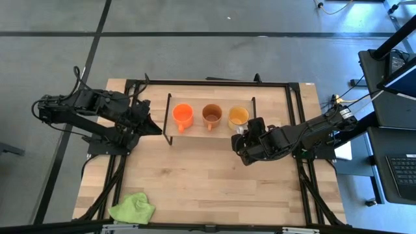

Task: Stack small to large cups/mugs on shelf
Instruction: Put the yellow cup on the shelf, then return to Home Position

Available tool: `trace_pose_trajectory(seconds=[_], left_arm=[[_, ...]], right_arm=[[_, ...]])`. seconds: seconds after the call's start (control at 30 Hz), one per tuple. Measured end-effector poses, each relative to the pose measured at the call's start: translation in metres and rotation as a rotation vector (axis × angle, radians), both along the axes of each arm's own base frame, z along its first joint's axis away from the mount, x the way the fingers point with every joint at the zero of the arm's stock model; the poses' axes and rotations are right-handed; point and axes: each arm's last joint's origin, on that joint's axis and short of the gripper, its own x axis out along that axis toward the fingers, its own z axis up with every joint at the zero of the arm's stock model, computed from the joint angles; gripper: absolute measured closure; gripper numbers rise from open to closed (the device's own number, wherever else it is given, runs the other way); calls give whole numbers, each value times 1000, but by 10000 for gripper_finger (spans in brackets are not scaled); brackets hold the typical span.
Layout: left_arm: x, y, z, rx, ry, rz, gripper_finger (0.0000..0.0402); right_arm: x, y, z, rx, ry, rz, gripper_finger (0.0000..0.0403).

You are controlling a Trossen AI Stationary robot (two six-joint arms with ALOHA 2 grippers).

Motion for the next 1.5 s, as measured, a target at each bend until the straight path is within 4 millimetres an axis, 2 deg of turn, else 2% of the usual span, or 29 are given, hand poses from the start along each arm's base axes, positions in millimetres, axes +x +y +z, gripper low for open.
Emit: trace_pose_trajectory(seconds=[1.2, 1.5], left_arm=[[0, 0, 0, 2, 0, -1, 367], [0, 0, 0, -16, 3, 10, 367]], right_arm=[[8, 0, 2, 5, -43, 41, 402], [-2, -6, -1, -21, 75, 25, 396]])
